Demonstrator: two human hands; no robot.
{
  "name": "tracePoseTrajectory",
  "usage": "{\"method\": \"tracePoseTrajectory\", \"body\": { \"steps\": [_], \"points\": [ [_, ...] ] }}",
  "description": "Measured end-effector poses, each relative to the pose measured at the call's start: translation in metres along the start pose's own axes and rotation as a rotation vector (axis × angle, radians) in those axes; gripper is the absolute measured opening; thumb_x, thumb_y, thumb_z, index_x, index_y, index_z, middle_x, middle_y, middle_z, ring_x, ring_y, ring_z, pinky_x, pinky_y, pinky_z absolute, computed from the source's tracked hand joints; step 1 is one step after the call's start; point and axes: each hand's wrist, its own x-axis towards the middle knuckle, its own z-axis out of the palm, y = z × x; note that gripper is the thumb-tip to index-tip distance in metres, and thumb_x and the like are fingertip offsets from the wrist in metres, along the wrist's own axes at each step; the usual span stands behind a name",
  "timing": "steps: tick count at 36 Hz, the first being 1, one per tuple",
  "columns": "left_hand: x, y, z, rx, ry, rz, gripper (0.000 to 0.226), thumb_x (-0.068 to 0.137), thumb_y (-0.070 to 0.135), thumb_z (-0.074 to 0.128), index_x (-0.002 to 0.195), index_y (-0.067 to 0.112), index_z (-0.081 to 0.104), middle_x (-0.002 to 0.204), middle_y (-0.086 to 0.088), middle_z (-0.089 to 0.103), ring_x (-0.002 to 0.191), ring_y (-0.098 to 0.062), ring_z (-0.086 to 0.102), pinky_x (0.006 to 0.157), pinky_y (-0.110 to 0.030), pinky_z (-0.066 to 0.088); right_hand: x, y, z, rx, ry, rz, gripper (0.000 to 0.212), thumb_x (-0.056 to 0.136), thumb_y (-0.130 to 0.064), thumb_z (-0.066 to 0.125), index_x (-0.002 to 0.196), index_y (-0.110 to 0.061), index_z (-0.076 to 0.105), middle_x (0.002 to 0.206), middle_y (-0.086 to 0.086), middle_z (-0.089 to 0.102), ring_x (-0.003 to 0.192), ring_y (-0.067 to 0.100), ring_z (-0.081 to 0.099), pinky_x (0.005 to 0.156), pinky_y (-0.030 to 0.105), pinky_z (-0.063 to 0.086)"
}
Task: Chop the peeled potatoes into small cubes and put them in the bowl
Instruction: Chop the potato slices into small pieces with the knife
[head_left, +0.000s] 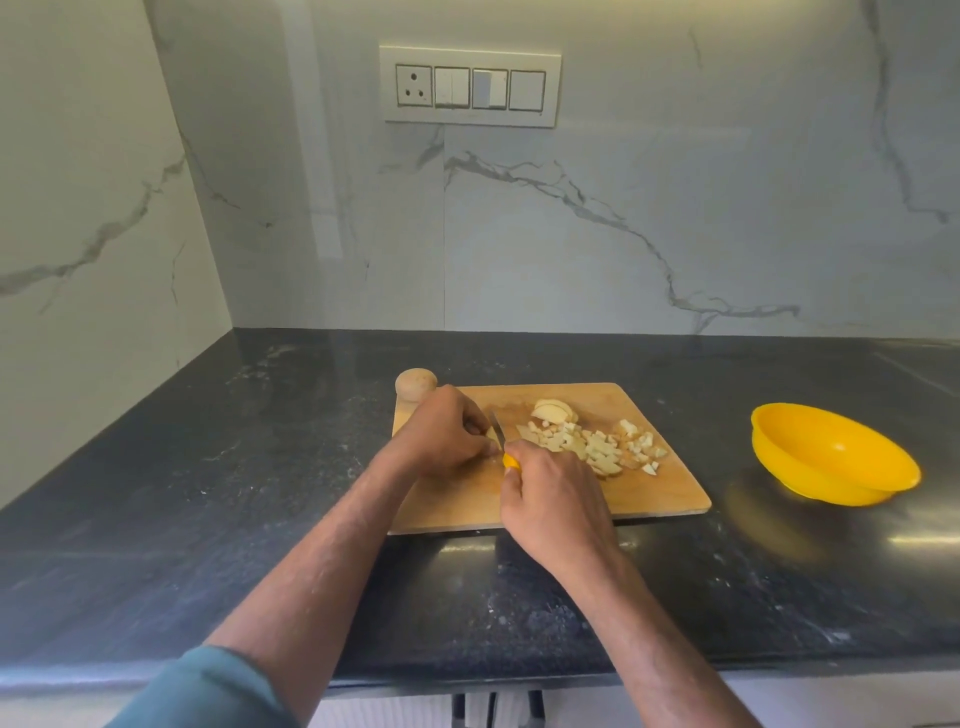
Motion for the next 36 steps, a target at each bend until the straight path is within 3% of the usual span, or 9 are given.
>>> {"method": "tracePoseTrajectory", "body": {
  "steps": [4,8,12,15,18,23,25,28,36],
  "points": [
    [0.0,0.001,-0.001,0.01,-0.004,-0.004,0.021,0.082,0.018,0.085,0.101,0.009,0.081,0.09,-0.001,0.076,0.085,-0.016,0.068,0.081,-0.035,0.061,0.0,-0.001,-0.001,-0.02,-0.02,-0.001,0.036,0.101,-0.023,0.05,0.135,-0.019,0.059,0.092,-0.004,0.073,0.063,0.004,0.051,0.048,0.006,0.026],
    [0.001,0.002,0.001,0.01,0.005,-0.016,0.023,0.085,0.014,0.081,0.107,0.008,0.079,0.087,0.004,0.07,0.081,-0.01,0.065,0.074,-0.022,0.056,-0.001,-0.002,-0.001,-0.05,-0.03,0.01,0.034,0.101,-0.022,0.051,0.133,-0.019,0.059,0.087,-0.005,0.07,0.061,0.006,0.052,0.048,0.01,0.028],
    [0.001,0.004,0.003,0.023,0.011,-0.022,0.022,0.086,0.012,0.08,0.107,0.008,0.079,0.084,0.01,0.065,0.079,-0.009,0.063,0.065,-0.014,0.05,-0.002,-0.001,-0.005,-0.022,-0.064,0.026,0.035,0.101,-0.022,0.051,0.135,-0.018,0.057,0.095,-0.004,0.072,0.07,0.008,0.059,0.057,0.015,0.043],
    [0.001,0.004,0.003,0.026,0.004,-0.024,0.024,0.085,0.012,0.08,0.109,0.009,0.079,0.088,0.006,0.07,0.081,-0.01,0.065,0.069,-0.017,0.052,-0.005,-0.001,-0.01,-0.004,-0.064,0.004,0.037,0.102,-0.022,0.051,0.138,-0.019,0.055,0.102,-0.003,0.072,0.072,0.007,0.051,0.055,0.011,0.03],
    [0.001,0.004,0.004,0.025,0.009,-0.031,0.025,0.085,0.013,0.081,0.109,0.009,0.079,0.09,0.004,0.071,0.081,-0.01,0.065,0.071,-0.018,0.054,-0.012,-0.001,-0.011,-0.022,-0.071,-0.016,0.037,0.101,-0.02,0.051,0.138,-0.018,0.055,0.101,-0.004,0.072,0.07,0.006,0.05,0.054,0.009,0.028],
    [0.0,0.004,0.005,0.029,0.023,-0.04,0.024,0.087,0.013,0.079,0.11,0.008,0.078,0.09,0.004,0.07,0.083,-0.013,0.065,0.075,-0.022,0.054,-0.021,0.004,-0.006,-0.082,-0.07,0.005,0.041,0.098,-0.017,0.055,0.14,-0.017,0.055,0.104,-0.004,0.073,0.083,0.009,0.066,0.077,0.018,0.054],
    [-0.002,0.004,0.004,0.026,0.023,-0.037,0.025,0.087,0.012,0.079,0.112,0.007,0.078,0.09,0.004,0.069,0.084,-0.013,0.065,0.077,-0.022,0.054,-0.022,0.005,-0.006,-0.099,-0.053,0.024,0.041,0.098,-0.018,0.055,0.139,-0.017,0.056,0.099,-0.004,0.073,0.075,0.007,0.062,0.068,0.013,0.049],
    [-0.004,0.004,0.003,0.009,0.02,-0.038,0.025,0.087,0.013,0.079,0.112,0.008,0.077,0.085,0.009,0.067,0.081,-0.009,0.063,0.073,-0.019,0.052,-0.025,0.006,-0.007,-0.068,-0.005,0.049,0.04,0.1,-0.021,0.052,0.14,-0.019,0.054,0.093,-0.007,0.072,0.065,0.004,0.049,0.05,0.005,0.026],
    [-0.004,0.001,0.001,-0.033,0.053,-0.049,0.027,0.084,0.017,0.083,0.109,0.011,0.077,0.081,0.009,0.066,0.079,-0.01,0.063,0.067,-0.015,0.049,-0.025,0.008,-0.007,-0.011,0.028,0.039,0.041,0.102,-0.029,0.05,0.143,-0.024,0.053,0.1,-0.011,0.074,0.067,-0.001,0.048,0.053,0.0,0.025]
  ]
}}
